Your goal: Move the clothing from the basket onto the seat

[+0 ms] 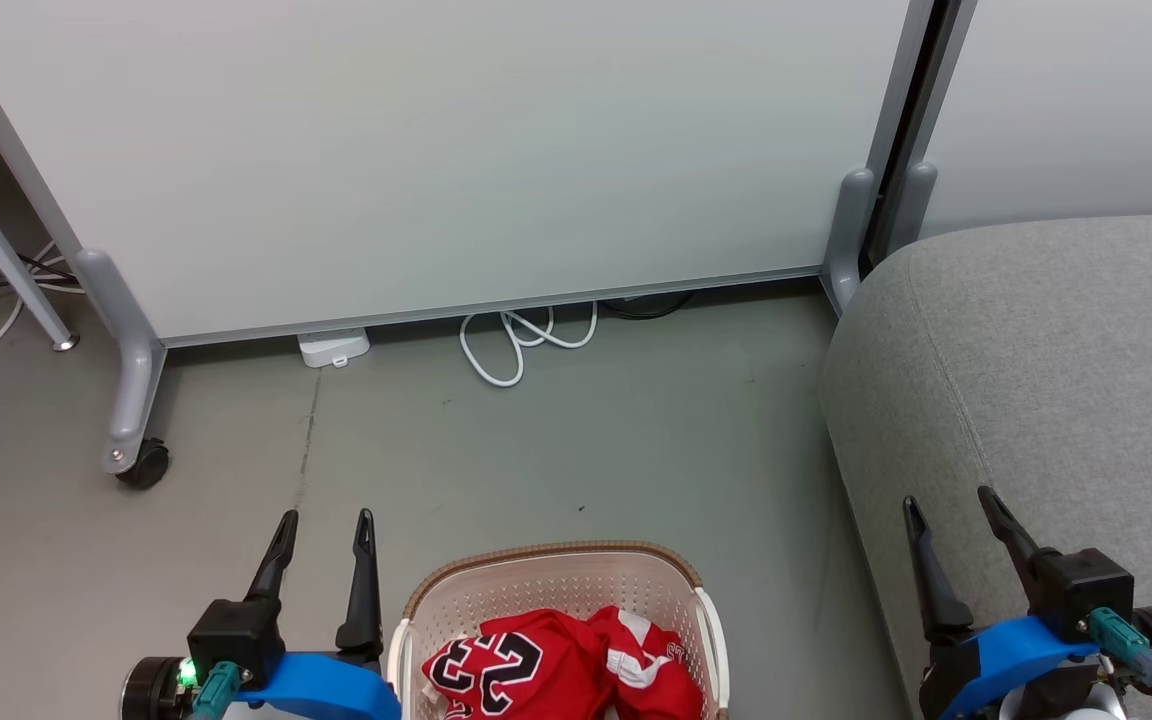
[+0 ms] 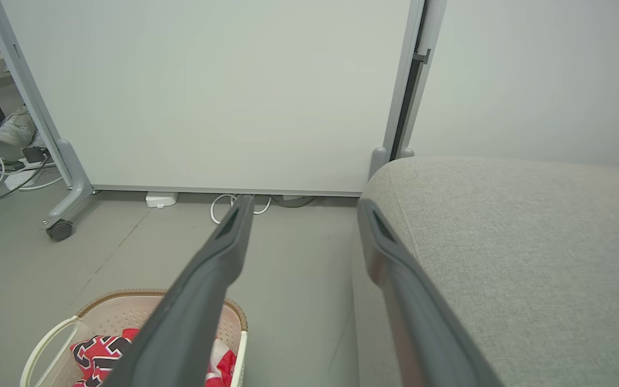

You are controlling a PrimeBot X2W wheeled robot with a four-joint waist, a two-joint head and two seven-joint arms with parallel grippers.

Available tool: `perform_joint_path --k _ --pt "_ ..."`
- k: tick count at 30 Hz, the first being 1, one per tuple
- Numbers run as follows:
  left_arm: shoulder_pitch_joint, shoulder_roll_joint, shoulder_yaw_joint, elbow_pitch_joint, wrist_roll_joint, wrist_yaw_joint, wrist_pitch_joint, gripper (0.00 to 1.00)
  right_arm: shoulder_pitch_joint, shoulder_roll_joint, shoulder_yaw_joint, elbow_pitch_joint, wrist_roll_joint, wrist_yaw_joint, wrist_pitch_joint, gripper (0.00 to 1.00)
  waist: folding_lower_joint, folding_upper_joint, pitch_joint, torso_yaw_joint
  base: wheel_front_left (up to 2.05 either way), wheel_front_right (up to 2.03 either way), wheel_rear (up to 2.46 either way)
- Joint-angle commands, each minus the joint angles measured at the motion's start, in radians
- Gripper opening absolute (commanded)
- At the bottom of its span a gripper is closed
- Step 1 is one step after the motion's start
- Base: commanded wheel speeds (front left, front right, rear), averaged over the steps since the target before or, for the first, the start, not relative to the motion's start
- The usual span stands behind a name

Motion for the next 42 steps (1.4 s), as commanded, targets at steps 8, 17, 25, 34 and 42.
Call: perform_joint_path --k 8,17,25,34,42 --pt "-0.011 0.000 -0.003 0.018 0.015 -0.010 -0.004 1.00 -0.017 -0.006 0.011 -0.005 0.015 0.002 -0.007 1.00 0.0000 0.0000 0.021 -0.014 0.00 0.00 0.00" --pt "-0.125 0.029 -0.038 0.211 0.034 -0.030 0.024 1.00 -0.085 -0.005 0.080 -0.060 0.032 0.002 -0.013 1.00 0.0000 0.0000 0.186 -0.135 0.00 0.00 0.00" --pt "-0.330 0.077 -0.108 0.435 0.078 -0.053 0.113 1.00 -0.170 -0.004 0.124 -0.105 0.074 0.002 -0.038 1.00 0.0000 0.0000 0.444 -0.271 0.00 0.00 0.00" --pt "-0.541 0.163 -0.188 0.619 0.126 -0.068 0.188 1.00 -0.253 -0.003 0.199 -0.107 0.153 0.002 -0.087 1.00 0.0000 0.0000 0.686 -0.363 0.00 0.00 0.00" --pt "-0.647 0.198 -0.221 0.701 0.135 -0.073 0.217 1.00 -0.276 -0.003 0.234 -0.104 0.201 0.001 -0.115 1.00 0.0000 0.0000 0.805 -0.379 0.00 0.00 0.00"
